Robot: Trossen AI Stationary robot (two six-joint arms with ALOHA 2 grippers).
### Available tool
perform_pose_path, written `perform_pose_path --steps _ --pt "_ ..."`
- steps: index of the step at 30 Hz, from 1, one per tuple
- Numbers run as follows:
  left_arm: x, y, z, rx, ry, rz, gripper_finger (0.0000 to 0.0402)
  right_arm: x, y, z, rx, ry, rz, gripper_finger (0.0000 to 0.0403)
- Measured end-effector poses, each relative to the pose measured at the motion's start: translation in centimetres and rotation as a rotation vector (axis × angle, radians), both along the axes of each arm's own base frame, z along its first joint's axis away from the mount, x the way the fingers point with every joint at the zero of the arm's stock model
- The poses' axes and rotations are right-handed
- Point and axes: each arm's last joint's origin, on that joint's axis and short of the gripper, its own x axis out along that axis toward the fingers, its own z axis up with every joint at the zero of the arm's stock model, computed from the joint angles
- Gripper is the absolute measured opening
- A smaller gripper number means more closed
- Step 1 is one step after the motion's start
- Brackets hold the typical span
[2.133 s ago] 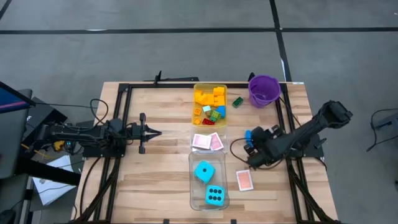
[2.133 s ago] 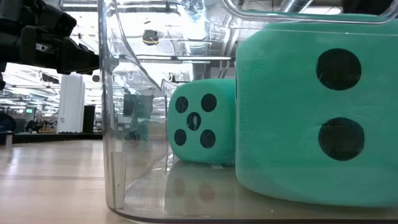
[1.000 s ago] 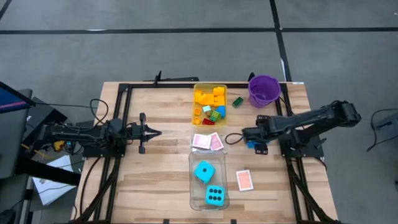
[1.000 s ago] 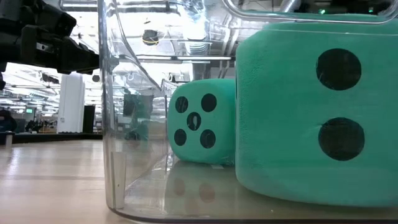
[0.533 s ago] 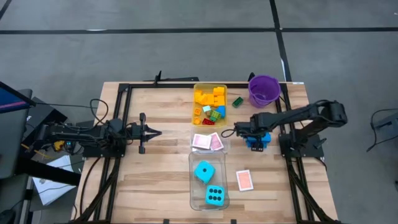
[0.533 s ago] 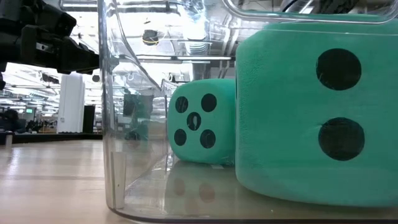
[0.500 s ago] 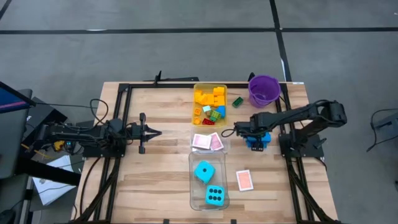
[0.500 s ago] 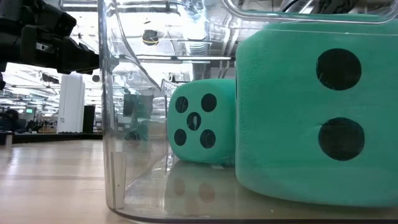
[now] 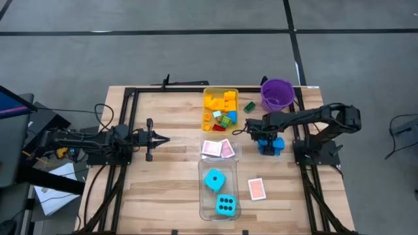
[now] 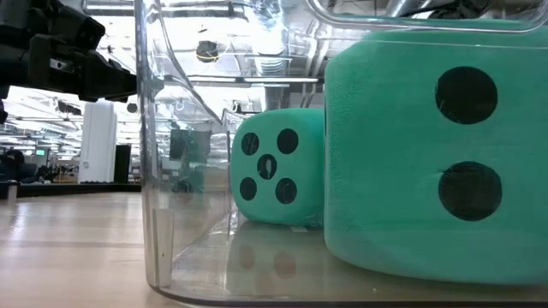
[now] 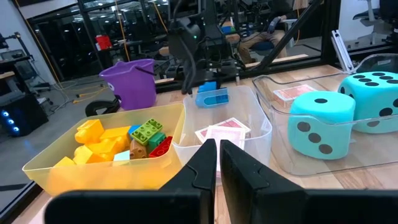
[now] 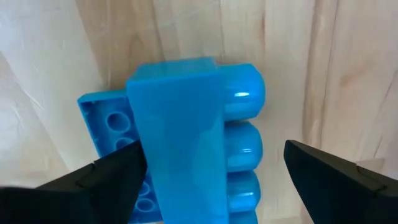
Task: Pick & Place Toys
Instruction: Put the blue game piece into the yellow bin
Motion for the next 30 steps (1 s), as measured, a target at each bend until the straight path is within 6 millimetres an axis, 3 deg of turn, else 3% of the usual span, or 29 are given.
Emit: perform_pose_path --steps 16,30 --pt "0.0 0.0 -0.01 0.0 0.001 -0.001 0.0017 -0.13 -0.9 -0.01 0.07 -0.028 -0.04 0.0331" --pt "0.0 0.0 0.0 0.0 0.0 -0.001 0.0017 -0.36 -0.83 0.18 0.072 -0.004 -0.049 0.0245"
